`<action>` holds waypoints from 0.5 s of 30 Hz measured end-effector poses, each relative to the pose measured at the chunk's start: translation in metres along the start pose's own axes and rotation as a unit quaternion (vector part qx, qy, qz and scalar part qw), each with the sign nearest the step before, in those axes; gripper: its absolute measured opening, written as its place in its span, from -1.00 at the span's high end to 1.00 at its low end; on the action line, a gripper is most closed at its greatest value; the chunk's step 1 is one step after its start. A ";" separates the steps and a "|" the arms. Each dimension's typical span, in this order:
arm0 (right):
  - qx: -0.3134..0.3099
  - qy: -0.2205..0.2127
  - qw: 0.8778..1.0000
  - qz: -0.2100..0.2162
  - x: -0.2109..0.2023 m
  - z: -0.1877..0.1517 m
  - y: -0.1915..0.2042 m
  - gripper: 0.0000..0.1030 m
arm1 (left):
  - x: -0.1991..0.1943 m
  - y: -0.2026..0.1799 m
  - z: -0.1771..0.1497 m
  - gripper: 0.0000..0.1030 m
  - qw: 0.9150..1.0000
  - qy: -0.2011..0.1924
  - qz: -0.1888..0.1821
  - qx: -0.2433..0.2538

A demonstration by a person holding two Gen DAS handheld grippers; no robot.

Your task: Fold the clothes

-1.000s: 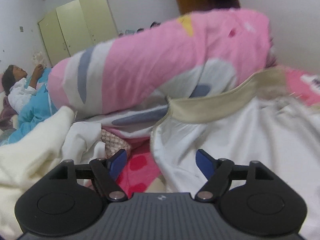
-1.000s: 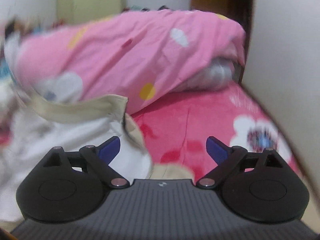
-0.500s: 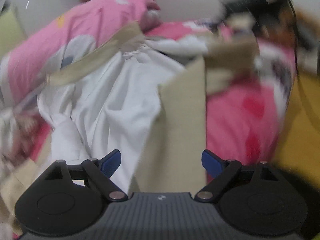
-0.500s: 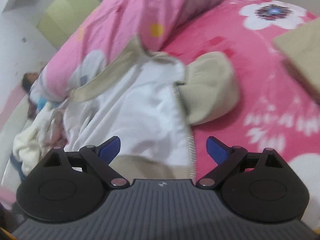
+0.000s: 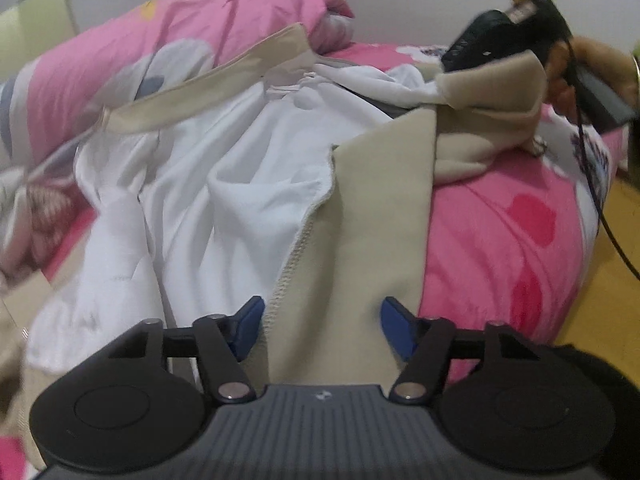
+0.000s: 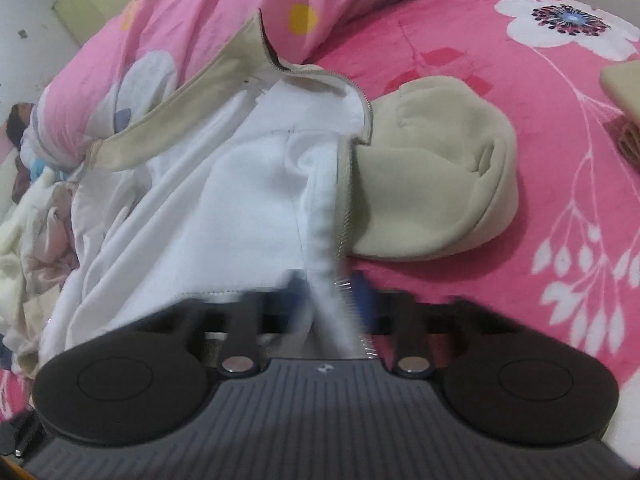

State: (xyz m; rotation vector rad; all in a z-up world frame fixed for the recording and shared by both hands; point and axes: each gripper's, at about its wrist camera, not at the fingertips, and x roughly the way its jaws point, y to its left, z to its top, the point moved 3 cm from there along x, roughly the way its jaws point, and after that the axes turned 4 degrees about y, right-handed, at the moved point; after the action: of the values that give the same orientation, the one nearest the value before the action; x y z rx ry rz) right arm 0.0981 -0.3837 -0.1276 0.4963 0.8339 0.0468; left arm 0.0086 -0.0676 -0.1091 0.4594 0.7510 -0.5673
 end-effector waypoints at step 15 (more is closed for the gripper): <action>-0.114 -0.164 0.954 -0.222 -0.057 0.111 -0.030 0.90 | -0.004 0.009 -0.009 -0.03 1.000 -0.013 -0.027 0.001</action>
State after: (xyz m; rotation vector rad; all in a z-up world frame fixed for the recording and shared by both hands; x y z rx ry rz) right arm 0.1343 -0.4679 -0.0383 0.0857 0.5871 -0.3430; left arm 0.0074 -0.0545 -0.1106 0.4344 0.7403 -0.6225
